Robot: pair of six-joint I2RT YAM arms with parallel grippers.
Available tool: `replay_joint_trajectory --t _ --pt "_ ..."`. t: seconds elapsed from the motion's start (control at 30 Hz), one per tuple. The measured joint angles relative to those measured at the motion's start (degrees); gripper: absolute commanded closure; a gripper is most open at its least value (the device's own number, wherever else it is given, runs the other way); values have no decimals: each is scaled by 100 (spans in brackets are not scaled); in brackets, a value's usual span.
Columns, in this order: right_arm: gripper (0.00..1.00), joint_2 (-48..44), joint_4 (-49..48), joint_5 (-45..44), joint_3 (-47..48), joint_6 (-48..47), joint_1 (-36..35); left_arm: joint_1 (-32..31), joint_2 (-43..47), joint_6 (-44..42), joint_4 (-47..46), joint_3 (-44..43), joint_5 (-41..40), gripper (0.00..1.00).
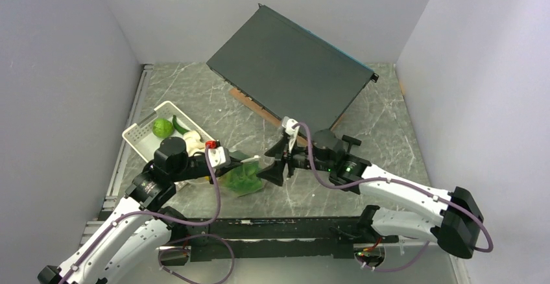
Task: Place the food in the zip-top bag and seal the zipper
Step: Zip the zipper food storage bag at the center of the board.
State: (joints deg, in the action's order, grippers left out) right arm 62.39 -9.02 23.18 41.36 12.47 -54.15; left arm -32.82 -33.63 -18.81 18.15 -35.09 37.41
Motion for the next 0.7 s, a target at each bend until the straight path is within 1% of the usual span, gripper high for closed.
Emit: replay_joint_trajectory --t 0.13,0.23,0.27,0.4,0.6,0.7 --pt "14 -525 -446 92 -682 166 136 0 0 0 -35 2 -28 100" --pt "19 -715 -809 153 -1036 304 227 0 7 2 -46 7 -46 100" --pt "20 -717 -957 188 -1108 345 258 0 9 2 -74 15 -68 100" --pt "33 -647 -1412 415 -1257 407 326 0 42 2 -116 26 -136 100" --pt "41 -413 -1998 807 -1338 402 407 0 55 2 -120 44 -160 100" --pt "40 -306 -2253 960 -1353 407 448 0 52 2 -122 46 -157 100"
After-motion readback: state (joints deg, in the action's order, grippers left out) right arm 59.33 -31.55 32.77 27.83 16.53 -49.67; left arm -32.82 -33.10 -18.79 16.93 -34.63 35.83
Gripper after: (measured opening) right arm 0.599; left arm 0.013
